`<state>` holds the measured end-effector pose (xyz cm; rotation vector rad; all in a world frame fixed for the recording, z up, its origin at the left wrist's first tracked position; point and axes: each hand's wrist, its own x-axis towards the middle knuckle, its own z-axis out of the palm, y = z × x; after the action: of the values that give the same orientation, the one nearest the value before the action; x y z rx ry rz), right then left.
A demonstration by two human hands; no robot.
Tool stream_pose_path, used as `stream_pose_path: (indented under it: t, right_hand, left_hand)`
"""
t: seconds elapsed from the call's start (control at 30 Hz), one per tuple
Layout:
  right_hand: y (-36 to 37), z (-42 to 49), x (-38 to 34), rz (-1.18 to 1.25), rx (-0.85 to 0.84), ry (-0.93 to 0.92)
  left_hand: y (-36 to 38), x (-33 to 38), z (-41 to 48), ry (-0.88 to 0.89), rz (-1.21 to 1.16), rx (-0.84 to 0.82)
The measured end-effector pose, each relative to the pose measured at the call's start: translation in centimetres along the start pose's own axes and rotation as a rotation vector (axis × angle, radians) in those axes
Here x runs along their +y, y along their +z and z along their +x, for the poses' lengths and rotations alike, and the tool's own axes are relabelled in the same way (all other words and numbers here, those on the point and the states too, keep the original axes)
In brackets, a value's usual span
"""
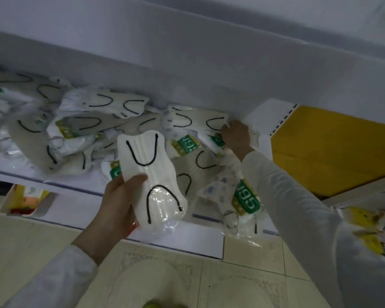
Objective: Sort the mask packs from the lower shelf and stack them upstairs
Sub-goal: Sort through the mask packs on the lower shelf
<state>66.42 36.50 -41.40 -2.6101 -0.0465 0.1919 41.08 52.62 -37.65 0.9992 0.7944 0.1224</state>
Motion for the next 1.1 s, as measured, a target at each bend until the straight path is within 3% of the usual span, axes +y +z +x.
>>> stream_pose_path:
  t: [0.27,0.4,0.7,0.93,1.1]
  right_hand:
    - [2.7,3.3,-0.8,0.311,0.06,0.21]
    - [2.2,3.7,-1.4,0.536,0.17,0.177]
    - [-0.9,2.9,1.6,0.663,0.321,0.147]
    - [-1.5,1.3,3.2,0.088,0.381,0.063]
    - [-1.6,1.2,3.0,-0.07,0.412,0.113]
  left_hand:
    - [-3.5,-0.8,0.4,-0.002,0.051,0.045]
    - [-3.4,-1.1,0.3,-0.007,0.034,0.031]
    - [-1.4,-1.2,-0.3,-0.029,-0.009,0.021]
    - [-0.3,-2.3,-0.9,-0.064,-0.02,0.002]
    - [-0.4,-2.2,-1.2,-0.061,-0.017,-0.001]
